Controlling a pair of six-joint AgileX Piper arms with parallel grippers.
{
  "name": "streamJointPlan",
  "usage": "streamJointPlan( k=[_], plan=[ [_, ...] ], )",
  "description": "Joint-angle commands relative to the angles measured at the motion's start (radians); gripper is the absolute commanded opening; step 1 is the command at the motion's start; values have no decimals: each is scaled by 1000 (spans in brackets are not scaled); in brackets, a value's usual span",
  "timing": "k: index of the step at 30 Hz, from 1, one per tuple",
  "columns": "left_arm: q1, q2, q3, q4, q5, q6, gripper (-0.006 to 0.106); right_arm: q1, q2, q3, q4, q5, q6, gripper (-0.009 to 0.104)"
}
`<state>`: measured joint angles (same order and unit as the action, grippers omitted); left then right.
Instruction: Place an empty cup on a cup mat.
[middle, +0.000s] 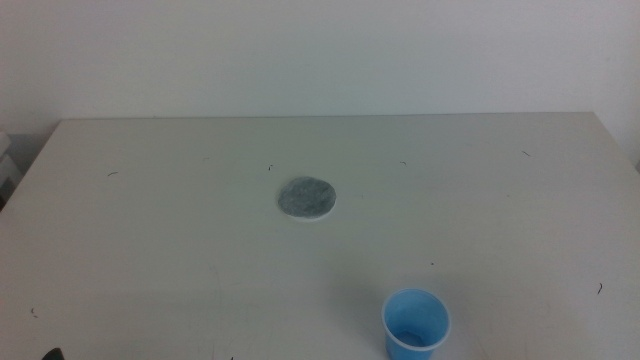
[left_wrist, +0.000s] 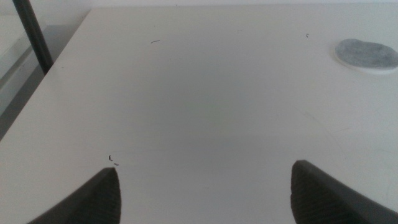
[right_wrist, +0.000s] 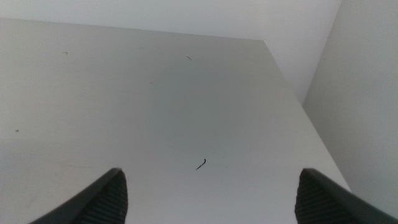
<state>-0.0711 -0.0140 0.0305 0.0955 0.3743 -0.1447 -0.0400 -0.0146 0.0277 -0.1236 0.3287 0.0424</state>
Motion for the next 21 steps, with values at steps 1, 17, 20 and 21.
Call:
streamJointPlan(
  k=[1,17,20,21],
  plan=[
    [1,-8,-6,1,-67,-4,105,-5,-23,-7,3,-68,-8,72],
    [1,-8,-6,1,-67,-4,105,-5,148,-205,27,-23,-8,72],
    [1,-8,-6,1,-67,-4,105,-5,229,-262,39,-23,-8,72],
    [1,-8,-6,1,-67,-4,105,-5,259,-280,42,-21,-8,72]
  ],
)
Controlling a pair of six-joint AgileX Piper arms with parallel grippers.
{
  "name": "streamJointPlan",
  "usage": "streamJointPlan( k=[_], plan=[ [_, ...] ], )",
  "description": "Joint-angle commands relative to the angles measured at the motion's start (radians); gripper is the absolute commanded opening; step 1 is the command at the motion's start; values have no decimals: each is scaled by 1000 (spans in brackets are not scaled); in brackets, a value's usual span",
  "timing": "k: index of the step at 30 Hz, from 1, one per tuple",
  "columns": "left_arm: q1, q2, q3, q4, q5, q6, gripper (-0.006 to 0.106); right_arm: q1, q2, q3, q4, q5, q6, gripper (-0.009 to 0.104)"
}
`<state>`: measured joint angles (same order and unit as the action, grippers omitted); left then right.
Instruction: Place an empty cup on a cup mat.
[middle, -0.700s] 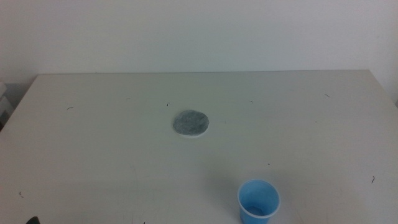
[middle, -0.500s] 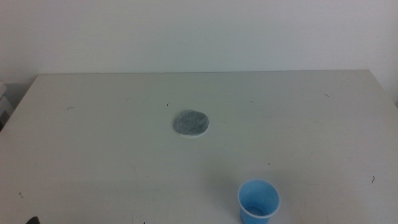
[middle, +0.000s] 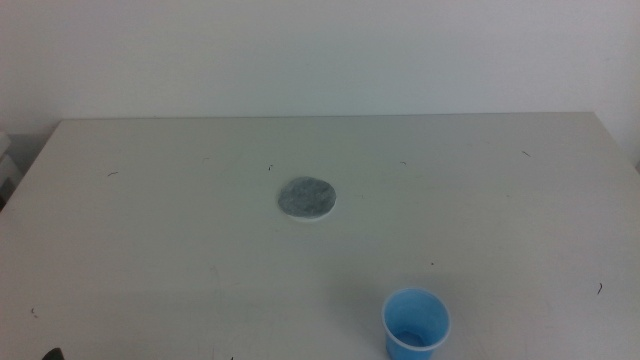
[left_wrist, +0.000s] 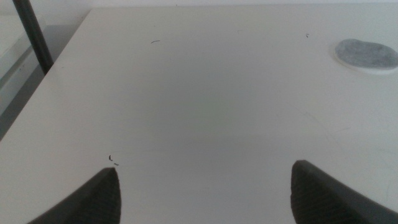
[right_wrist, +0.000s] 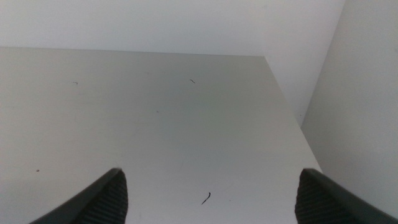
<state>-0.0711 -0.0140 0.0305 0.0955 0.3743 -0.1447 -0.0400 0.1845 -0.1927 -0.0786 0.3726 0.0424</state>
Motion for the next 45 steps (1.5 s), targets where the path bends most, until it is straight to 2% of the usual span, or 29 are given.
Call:
streamJointPlan(
  k=[1,11,22,28,36,45],
  plan=[
    [1,-8,-6,1,-67,-4,105,-5,83,-76,-1,-62,-8,72],
    [1,-8,-6,1,-67,-4,105,-5,325,-285,-3,-6,-12,72],
    [1,-8,-6,1,-67,-4,105,22,535,-516,13,290,36,72],
    [1,-8,-6,1,-67,-4,105,150,643,-664,20,434,113,72],
    [1,-8,-6,1,-67,-4,105,363,831,-838,18,587,316,72],
    [1,-8,-6,1,-67,-4,105,553,1003,-883,18,602,513,72]
  ],
)
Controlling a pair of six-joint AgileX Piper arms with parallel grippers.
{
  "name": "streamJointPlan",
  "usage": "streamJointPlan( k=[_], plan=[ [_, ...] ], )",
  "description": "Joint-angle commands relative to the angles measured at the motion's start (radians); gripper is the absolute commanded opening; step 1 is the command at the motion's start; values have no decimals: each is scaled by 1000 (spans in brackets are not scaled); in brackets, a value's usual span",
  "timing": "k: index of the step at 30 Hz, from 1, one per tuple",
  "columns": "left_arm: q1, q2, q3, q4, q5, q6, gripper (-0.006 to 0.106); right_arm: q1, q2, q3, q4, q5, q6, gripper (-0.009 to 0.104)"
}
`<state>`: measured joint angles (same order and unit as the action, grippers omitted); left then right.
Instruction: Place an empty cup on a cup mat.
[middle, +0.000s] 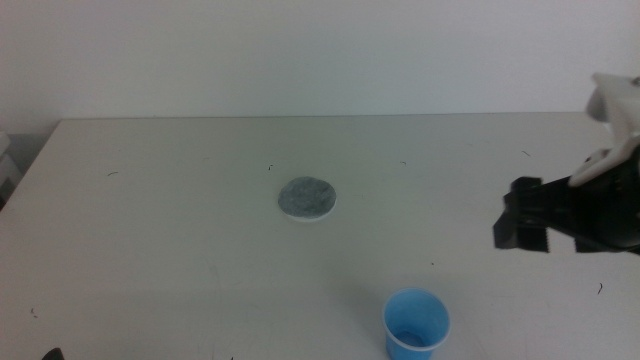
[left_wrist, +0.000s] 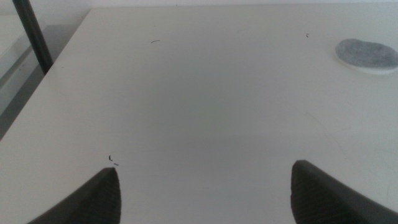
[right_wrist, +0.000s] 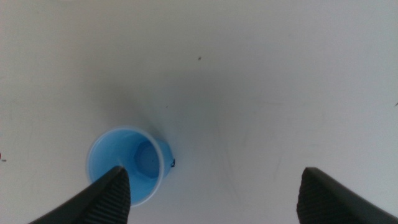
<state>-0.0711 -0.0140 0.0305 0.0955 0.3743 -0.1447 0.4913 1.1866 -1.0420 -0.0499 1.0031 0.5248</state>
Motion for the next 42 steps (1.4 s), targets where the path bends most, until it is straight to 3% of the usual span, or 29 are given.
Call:
streamJointPlan(
  k=[1,25,37,42],
  plan=[
    [1,-8,-6,1,-67,-4,105,34,13,-34,-10,-30,40,72],
    [1,-8,-6,1,-67,-4,105,131,366,-34,-7,-108,98,68],
    [1,-8,-6,1,-67,-4,105,162,450,-34,4,-144,101,46],
    [1,-8,-6,1,-67,-4,105,162,463,-34,2,-146,101,27]
  ],
)
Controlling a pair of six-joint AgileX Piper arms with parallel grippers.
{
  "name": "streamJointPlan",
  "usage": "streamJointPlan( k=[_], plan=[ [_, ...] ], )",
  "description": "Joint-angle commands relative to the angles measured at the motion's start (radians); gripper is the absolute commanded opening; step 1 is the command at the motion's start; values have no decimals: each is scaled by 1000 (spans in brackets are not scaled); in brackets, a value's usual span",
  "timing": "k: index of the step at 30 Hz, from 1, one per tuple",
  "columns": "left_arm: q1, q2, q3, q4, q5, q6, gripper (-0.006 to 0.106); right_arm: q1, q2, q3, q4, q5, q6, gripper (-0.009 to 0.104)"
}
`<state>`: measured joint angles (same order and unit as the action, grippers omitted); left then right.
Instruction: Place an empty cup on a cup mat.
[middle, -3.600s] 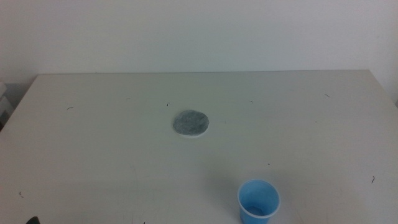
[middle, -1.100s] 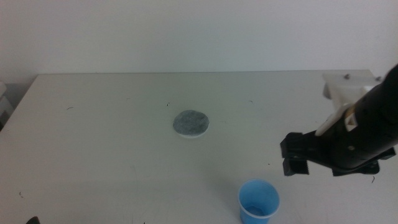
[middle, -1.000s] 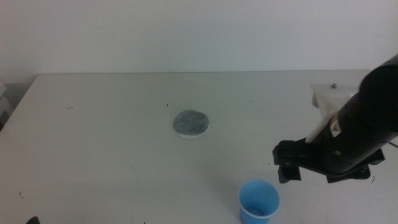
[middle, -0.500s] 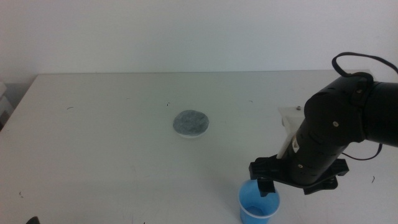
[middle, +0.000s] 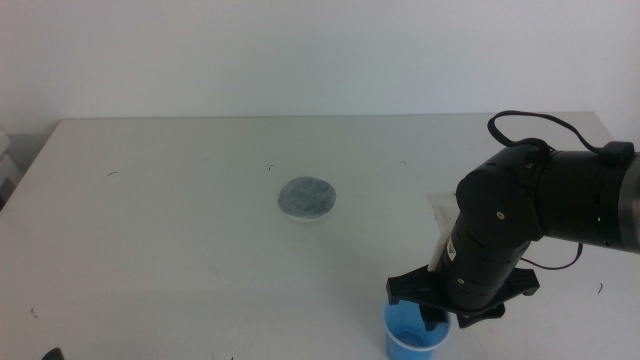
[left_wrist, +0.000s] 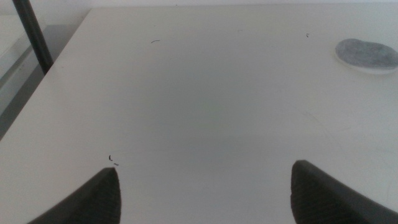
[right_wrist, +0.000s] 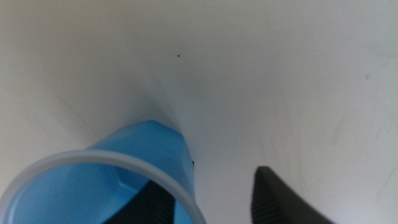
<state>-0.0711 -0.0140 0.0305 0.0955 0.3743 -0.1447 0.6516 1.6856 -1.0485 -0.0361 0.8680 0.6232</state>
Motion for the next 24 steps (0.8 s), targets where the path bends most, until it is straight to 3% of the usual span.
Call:
streamJointPlan(
  k=[1,7,12,24],
  plan=[
    [1,-8,-6,1,-67,-4,105,2,-36,-28,-14,-13,3,24],
    [1,-8,-6,1,-67,-4,105,2,-38,-28,-12,-11,3,-1],
    [1,-8,-6,1,-67,-4,105,2,-45,-77,-3,53,2,-1],
    [1,-8,-6,1,-67,-4,105,2,35,-438,-75,224,-26,-1]
  ],
)
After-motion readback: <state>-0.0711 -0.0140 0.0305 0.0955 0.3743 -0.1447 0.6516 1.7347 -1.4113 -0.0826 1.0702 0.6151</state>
